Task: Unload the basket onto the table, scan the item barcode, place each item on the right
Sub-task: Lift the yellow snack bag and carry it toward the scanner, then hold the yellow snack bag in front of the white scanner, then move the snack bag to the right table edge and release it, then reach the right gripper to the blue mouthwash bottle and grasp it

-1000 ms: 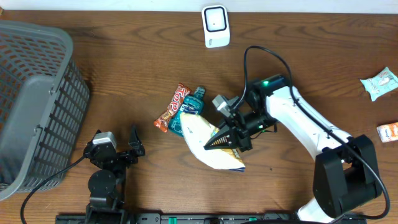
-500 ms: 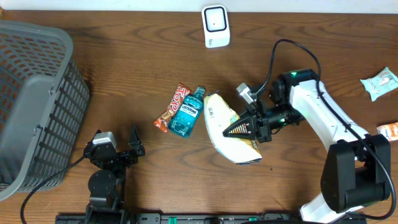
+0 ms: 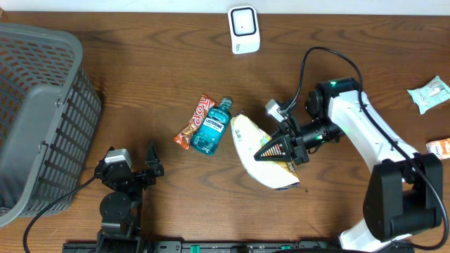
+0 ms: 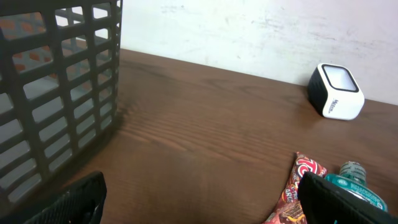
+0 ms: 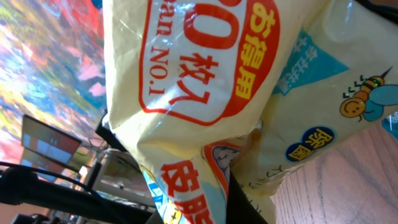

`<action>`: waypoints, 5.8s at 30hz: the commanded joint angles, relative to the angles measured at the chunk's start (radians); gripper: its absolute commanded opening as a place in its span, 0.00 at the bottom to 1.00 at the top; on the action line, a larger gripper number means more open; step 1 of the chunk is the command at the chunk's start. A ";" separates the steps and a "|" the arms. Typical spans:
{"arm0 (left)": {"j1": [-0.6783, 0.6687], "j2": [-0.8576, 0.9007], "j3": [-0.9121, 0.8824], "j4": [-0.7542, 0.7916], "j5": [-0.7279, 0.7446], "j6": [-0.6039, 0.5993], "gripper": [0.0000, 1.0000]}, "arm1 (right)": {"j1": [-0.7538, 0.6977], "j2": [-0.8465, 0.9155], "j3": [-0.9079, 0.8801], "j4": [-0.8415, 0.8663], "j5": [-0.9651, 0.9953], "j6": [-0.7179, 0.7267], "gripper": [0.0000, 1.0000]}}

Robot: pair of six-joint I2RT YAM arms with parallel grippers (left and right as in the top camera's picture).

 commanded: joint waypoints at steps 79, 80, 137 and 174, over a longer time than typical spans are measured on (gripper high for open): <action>0.005 0.000 -0.021 -0.035 -0.016 -0.009 0.98 | 0.172 0.847 1.273 0.754 1.575 1.151 0.01; 0.004 0.000 -0.021 -0.035 -0.016 -0.008 0.98 | 0.173 0.847 1.273 0.737 1.575 1.140 0.01; 0.005 0.000 -0.021 -0.035 -0.016 -0.009 0.98 | -0.957 0.607 0.974 0.479 1.373 1.602 0.99; 0.005 0.000 -0.021 -0.035 -0.016 -0.008 0.98 | 0.109 0.399 0.961 0.412 1.078 1.736 0.99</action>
